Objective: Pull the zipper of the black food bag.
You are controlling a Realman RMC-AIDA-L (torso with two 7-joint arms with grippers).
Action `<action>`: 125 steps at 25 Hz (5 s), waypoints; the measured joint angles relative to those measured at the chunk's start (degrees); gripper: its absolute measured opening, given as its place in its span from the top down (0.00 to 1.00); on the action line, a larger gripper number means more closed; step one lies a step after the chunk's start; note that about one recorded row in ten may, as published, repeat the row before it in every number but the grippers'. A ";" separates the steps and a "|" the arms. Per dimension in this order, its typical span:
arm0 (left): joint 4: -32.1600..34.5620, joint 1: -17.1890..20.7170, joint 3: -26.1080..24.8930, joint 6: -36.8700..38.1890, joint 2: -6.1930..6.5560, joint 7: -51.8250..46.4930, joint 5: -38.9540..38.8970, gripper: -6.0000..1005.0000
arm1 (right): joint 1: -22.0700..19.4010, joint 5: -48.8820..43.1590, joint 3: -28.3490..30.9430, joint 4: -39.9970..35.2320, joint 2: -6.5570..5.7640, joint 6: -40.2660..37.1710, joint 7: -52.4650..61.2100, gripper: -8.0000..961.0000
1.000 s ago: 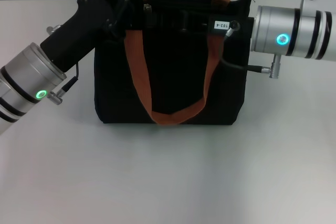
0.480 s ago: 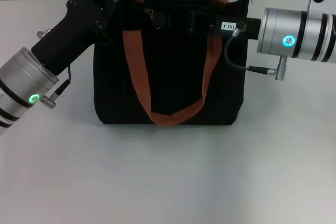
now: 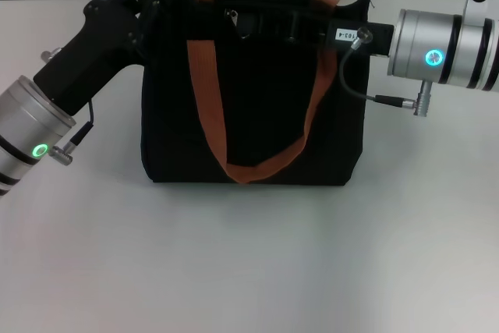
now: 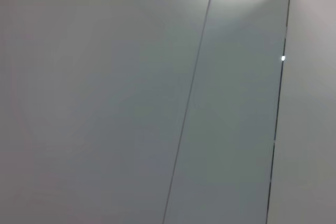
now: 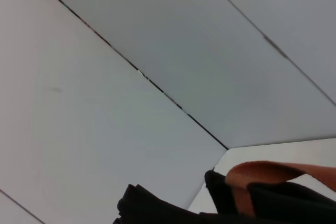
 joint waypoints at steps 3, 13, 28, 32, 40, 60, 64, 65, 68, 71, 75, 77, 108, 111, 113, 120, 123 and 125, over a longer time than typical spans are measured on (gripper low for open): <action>0.06 0.10 -0.56 -0.20 0.06 0.00 -0.01 0.97 | -1.06 -0.03 -0.10 -1.18 -0.07 0.05 0.61 0.99; 0.07 0.10 -1.96 -0.85 0.08 0.08 -0.02 0.97 | -3.22 -0.03 0.03 -2.25 -0.08 -0.36 1.32 0.99; 0.07 -0.06 -2.89 -1.42 0.11 0.09 -0.02 0.96 | -9.46 0.17 1.13 -6.19 -0.07 -1.81 2.03 0.99; 0.07 -0.08 -3.20 -1.44 0.09 0.09 -0.02 0.96 | -10.93 0.24 2.18 -7.09 -0.07 -2.02 2.06 0.99; -0.22 -0.25 -3.43 -1.48 0.07 -0.26 -0.03 0.96 | -12.59 2.07 3.82 -8.50 0.01 -7.03 -3.01 0.96; -2.58 -1.70 -5.71 -7.24 0.00 -14.50 -0.20 0.96 | -13.23 6.97 3.37 -6.86 0.08 -11.15 -25.59 0.73; -3.42 -1.35 -5.95 -9.34 0.00 -14.20 -0.22 0.96 | -12.09 6.94 2.39 -6.87 0.02 -8.72 -24.64 0.43; -3.44 -1.28 -5.95 -9.82 0.00 -14.17 -0.22 0.96 | -11.81 6.93 1.92 -6.87 0.02 -8.24 -24.13 0.40; -3.40 -1.02 -5.95 -10.42 0.00 -14.12 -0.23 0.96 | -10.08 6.66 -2.02 -7.80 -0.04 -6.13 -18.40 0.31; -3.28 -0.99 -5.95 -10.57 0.00 -14.11 -0.21 0.96 | -9.25 5.56 -3.55 -9.06 -0.04 -5.71 -15.35 0.31; -3.06 -1.07 -5.92 -11.08 0.00 -13.92 -0.17 0.96 | -8.76 1.54 -4.21 -12.32 0.15 -3.15 -9.35 0.32; -3.02 -1.20 -5.92 -11.12 0.00 -13.60 -0.14 0.96 | -8.73 0.85 -4.50 -12.88 0.16 -2.09 -7.93 0.32; -4.21 -1.87 -6.84 -11.00 0.00 -4.14 0.36 0.96 | -11.33 1.79 -3.94 -14.88 0.11 -5.63 -11.36 0.32; -4.92 -1.75 -6.84 -10.01 0.00 -1.07 0.38 0.96 | -11.66 1.92 -3.59 -14.93 0.14 -5.65 -11.94 0.32; -4.96 -1.46 -6.85 -8.94 0.00 0.87 0.40 0.96 | -11.72 2.00 -3.46 -14.97 0.16 -5.68 -12.00 0.32; -4.13 0.06 -6.68 -6.20 0.16 7.65 0.47 0.96 | -11.52 2.10 -3.36 -15.00 0.19 -5.54 -12.08 0.32; -1.68 1.12 -4.83 -6.28 0.19 10.20 0.52 0.88 | -11.37 2.25 -3.34 -14.94 0.20 -5.48 -12.09 0.32; -0.94 1.23 -4.13 -6.49 0.19 10.43 0.53 0.80 | -11.28 2.30 -3.34 -14.89 0.20 -5.41 -12.10 0.32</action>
